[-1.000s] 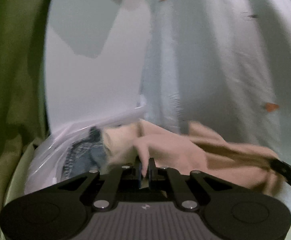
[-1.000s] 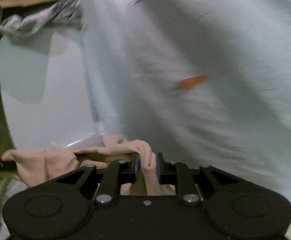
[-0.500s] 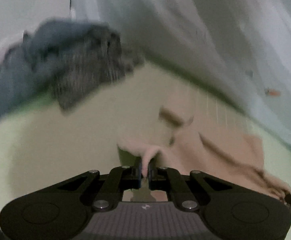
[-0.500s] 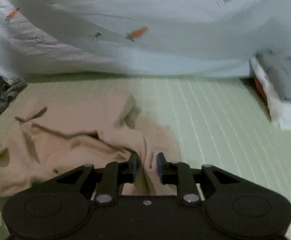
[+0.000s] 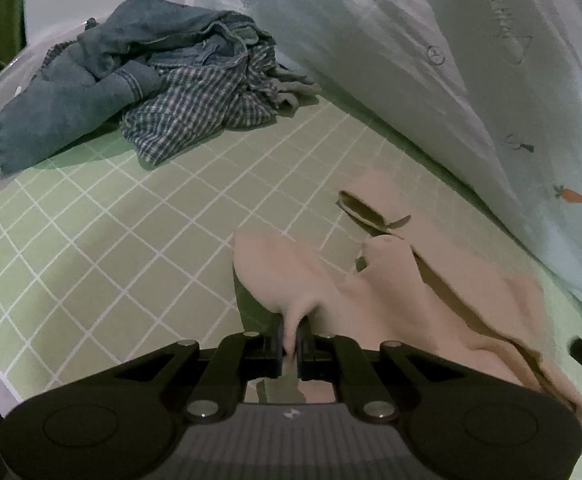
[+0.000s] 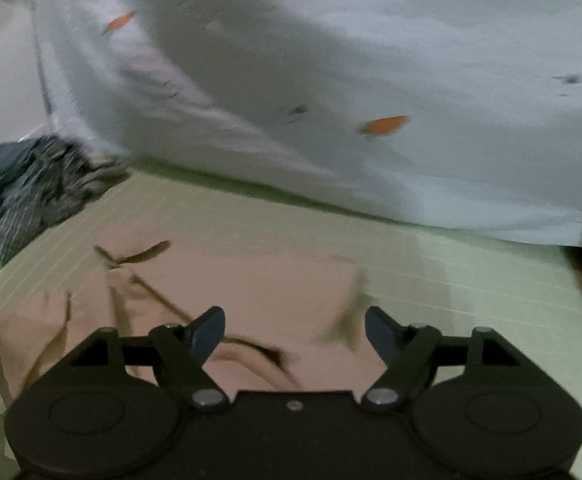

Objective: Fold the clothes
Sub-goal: 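Pull the beige shirt out of the pile and lay it on the table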

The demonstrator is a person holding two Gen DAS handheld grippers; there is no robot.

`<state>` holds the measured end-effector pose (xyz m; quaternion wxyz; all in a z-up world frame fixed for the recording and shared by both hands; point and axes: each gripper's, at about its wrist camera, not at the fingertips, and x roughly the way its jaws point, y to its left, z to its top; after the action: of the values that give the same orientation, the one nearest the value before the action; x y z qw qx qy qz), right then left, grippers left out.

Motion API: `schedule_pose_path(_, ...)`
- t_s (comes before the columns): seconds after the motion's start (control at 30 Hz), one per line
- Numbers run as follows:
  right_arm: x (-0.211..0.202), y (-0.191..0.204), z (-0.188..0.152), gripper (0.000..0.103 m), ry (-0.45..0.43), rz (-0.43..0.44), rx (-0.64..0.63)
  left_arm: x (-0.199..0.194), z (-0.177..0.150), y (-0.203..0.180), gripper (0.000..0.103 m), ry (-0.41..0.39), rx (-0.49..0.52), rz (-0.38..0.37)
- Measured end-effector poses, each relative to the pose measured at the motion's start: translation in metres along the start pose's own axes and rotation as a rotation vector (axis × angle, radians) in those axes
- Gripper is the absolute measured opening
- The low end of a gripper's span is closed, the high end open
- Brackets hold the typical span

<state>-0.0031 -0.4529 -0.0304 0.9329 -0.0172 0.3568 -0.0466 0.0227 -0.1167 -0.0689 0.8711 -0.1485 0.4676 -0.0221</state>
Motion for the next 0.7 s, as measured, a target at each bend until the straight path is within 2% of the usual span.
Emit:
schedule_pose_path(0.23,0.076,0.049,0.0,0.078,0.115,0.108,-0.12,0.03,0.031,0.006,0.006,0.031,-0.025,-0.005)
schedule_pose_path(0.3,0.092,0.054,0.002,0.074,0.138,0.109,-0.139,0.041,0.042,0.006,0.006,0.039,-0.032,-0.005)
schedule_pose_path(0.37,0.105,0.051,0.007,0.06,0.156,0.101,-0.132,0.053,0.052,0.002,0.006,0.054,-0.031,0.0)
schedule_pose_path(0.4,0.112,0.049,0.009,0.044,0.165,0.096,-0.129,0.059,0.056,0.0,0.006,0.064,-0.027,0.005)
schedule_pose_path(0.43,0.114,0.044,0.012,0.023,0.161,0.102,-0.107,0.063,0.059,-0.002,0.006,0.072,-0.018,0.012)
schedule_pose_path(0.5,0.109,0.029,0.018,0.007,0.127,0.107,-0.046,0.069,0.061,-0.005,0.006,0.073,0.003,0.029)
schedule_pose_path(0.6,0.092,-0.002,0.024,0.005,0.064,0.036,-0.041,0.073,0.064,0.0,0.006,0.06,0.002,0.06)
schedule_pose_path(0.7,0.07,-0.067,0.027,0.005,0.025,-0.131,0.069,0.073,0.071,0.008,0.006,0.04,-0.01,0.098)
